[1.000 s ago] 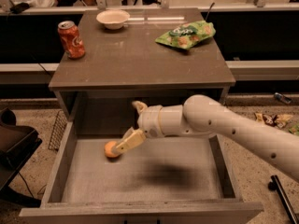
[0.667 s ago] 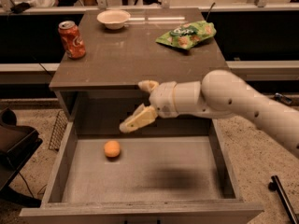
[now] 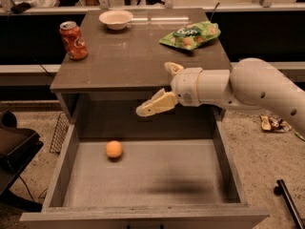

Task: Place orange into top drawer

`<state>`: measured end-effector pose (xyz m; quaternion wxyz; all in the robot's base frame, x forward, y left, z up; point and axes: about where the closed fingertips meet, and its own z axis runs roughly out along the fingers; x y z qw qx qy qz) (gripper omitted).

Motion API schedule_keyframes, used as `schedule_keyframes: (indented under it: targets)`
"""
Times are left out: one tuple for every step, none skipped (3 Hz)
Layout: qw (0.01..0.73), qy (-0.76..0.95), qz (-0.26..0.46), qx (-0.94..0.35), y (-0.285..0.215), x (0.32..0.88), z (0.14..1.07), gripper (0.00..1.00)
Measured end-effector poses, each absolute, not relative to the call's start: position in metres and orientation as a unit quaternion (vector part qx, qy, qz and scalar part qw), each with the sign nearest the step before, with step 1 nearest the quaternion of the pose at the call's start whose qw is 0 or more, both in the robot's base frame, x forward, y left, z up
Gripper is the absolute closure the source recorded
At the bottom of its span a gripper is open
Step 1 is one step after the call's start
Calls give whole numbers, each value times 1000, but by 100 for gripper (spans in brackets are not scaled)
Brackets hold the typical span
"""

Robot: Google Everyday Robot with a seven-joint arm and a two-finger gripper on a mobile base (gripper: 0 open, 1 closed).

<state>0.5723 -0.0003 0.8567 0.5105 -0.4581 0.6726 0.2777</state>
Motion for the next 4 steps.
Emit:
schedule_keyframes:
  targets:
    - [510, 673, 278, -458, 0, 572, 857, 0]
    - [519, 688, 253, -440, -20, 585, 881, 0]
    - [544, 715, 200, -391, -69, 599, 923, 0]
    - [564, 745, 132, -333, -125, 607, 967, 0]
